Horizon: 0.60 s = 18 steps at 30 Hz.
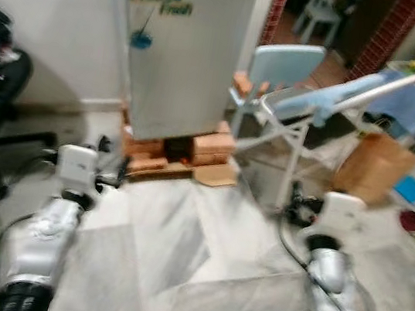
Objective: Restocking fridge
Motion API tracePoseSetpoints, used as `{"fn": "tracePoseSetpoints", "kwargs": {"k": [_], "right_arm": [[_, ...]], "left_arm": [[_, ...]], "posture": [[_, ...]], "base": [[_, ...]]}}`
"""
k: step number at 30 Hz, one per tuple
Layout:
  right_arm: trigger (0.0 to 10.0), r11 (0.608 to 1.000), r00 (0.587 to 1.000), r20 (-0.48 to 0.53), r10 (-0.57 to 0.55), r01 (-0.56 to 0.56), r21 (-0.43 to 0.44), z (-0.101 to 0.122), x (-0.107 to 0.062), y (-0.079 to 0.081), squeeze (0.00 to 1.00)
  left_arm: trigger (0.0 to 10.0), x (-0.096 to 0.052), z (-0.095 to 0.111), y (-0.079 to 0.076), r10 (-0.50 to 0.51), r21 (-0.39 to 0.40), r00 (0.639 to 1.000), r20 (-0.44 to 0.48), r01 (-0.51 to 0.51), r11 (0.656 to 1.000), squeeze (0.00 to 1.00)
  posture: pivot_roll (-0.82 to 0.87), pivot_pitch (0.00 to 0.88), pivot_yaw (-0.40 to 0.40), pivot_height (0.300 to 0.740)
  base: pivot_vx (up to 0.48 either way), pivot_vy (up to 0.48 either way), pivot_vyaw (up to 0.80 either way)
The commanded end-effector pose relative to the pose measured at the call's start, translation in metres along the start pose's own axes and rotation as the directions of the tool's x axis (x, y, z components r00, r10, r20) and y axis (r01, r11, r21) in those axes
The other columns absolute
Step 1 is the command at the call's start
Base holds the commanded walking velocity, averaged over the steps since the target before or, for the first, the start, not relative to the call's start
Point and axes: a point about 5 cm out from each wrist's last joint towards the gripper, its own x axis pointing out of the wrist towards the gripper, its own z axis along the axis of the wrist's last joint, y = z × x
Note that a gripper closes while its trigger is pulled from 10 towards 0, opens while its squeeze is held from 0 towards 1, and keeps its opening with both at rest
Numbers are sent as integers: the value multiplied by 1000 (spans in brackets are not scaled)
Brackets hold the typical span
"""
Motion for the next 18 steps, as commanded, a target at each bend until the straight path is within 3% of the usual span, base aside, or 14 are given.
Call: {"fn": "tracePoseSetpoints", "kwargs": {"k": [1, 13, 18], "right_arm": [[10000, 999, 999, 23, -32, 33, -20, 5, 3, -11, 0], [10000, 999, 999, 22, -34, 35, -26, 5, 5, -13, 0], [10000, 999, 999, 22, -33, 34, -27, 5, 6, -13, 0]], "left_arm": [[10000, 4, 0, -10, -21, -23, 1000, -10, 20, 1000, 0], [10000, 3, -4, -11, -12, -16, 1000, -27, 12, 1000, 0], [10000, 3, -5, -11, -4, -37, 999, -36, 3, 999, 0]], "posture": [[8, 0, -42, 740], [12, 0, -49, 740], [11, 0, -50, 740]], "base": [[435, 0, -800], [379, 248, -800], [0, 478, -800]]}}
